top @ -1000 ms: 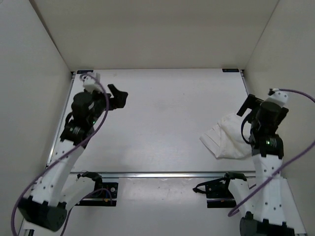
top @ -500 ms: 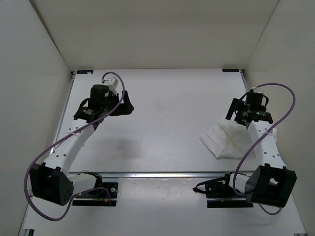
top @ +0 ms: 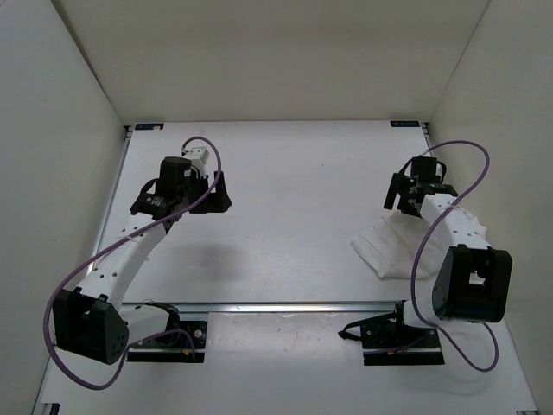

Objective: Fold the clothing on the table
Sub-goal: Move the skirt to the center of the board, then flatten the skirt out

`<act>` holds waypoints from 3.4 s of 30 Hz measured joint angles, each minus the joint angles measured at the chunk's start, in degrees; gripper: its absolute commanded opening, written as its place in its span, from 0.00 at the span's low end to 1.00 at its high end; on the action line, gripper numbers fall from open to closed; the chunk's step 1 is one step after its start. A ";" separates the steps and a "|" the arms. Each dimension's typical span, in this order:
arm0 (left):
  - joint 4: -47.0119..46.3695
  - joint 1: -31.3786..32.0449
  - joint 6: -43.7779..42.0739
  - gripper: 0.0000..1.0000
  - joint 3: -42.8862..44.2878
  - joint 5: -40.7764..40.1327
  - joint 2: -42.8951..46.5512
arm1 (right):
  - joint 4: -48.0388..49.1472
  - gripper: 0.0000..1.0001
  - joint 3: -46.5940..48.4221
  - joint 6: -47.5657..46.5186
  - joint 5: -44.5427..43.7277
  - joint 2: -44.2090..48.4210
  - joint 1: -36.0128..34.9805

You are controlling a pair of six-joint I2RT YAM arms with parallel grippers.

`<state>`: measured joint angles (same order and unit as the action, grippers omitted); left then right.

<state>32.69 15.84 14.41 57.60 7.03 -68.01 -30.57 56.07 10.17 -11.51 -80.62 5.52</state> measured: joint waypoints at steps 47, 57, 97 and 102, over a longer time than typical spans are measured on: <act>-0.50 1.73 2.56 0.99 -5.31 12.04 4.22 | -8.22 0.00 62.84 -7.34 7.52 -16.81 -37.94; -1.09 1.11 3.04 0.99 -5.40 11.93 9.22 | 8.09 0.03 14.58 0.04 18.73 1.62 -25.53; -12.83 35.65 6.38 0.99 -1.36 8.44 -18.82 | 16.24 0.00 -23.26 8.00 24.81 17.27 -22.86; -15.19 36.85 4.76 0.98 -0.46 3.34 -20.37 | 18.36 0.01 -23.41 10.03 27.63 17.25 -25.77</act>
<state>17.50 52.69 19.18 57.14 10.37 -88.38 -12.21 32.67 20.21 16.12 -63.37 -20.25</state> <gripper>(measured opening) 0.987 0.032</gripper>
